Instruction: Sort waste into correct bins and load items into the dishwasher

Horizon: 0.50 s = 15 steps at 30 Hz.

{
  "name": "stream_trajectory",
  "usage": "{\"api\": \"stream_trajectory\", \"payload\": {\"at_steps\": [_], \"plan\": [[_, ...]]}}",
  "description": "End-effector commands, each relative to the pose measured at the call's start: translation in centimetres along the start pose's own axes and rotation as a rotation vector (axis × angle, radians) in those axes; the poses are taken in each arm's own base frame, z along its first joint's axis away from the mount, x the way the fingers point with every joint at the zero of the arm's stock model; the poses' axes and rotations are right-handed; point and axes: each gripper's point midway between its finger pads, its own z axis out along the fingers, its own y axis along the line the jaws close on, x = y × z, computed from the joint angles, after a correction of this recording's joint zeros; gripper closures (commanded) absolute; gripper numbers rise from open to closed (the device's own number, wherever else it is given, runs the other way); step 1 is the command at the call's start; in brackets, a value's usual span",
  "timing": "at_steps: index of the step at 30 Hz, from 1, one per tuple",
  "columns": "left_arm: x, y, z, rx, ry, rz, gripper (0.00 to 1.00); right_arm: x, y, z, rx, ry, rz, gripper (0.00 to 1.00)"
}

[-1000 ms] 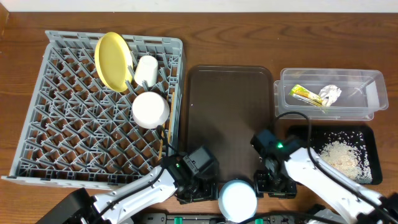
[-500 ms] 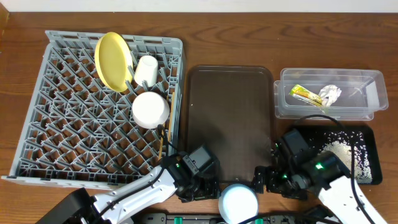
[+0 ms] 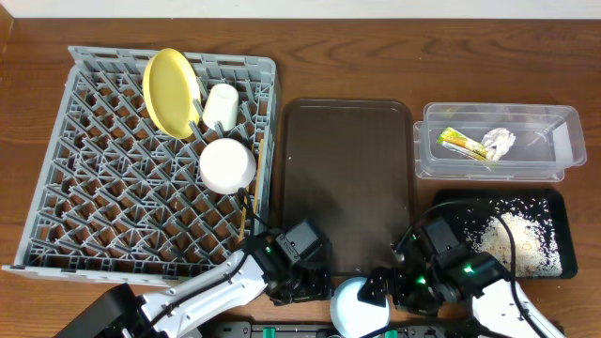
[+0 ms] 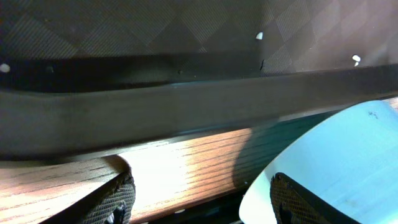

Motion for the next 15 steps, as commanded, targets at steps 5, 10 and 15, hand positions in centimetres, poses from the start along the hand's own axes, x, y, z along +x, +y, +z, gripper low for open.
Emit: {"api": "stream_trajectory", "payload": {"at_steps": [5,10,15], "plan": [[0.1,0.0,-0.1,0.002,-0.001,-0.002,0.29,1.2,0.6,0.3,-0.067,0.055,-0.095,0.02],[0.1,0.0,-0.1,0.001,-0.001,-0.002,0.29,1.1,0.9,0.6,-0.103,0.049,-0.132,0.07],[0.2,-0.1,-0.1,0.007,0.008,-0.001,0.29,0.7,3.6,0.2,-0.241,0.041,-0.234,0.19]]}}
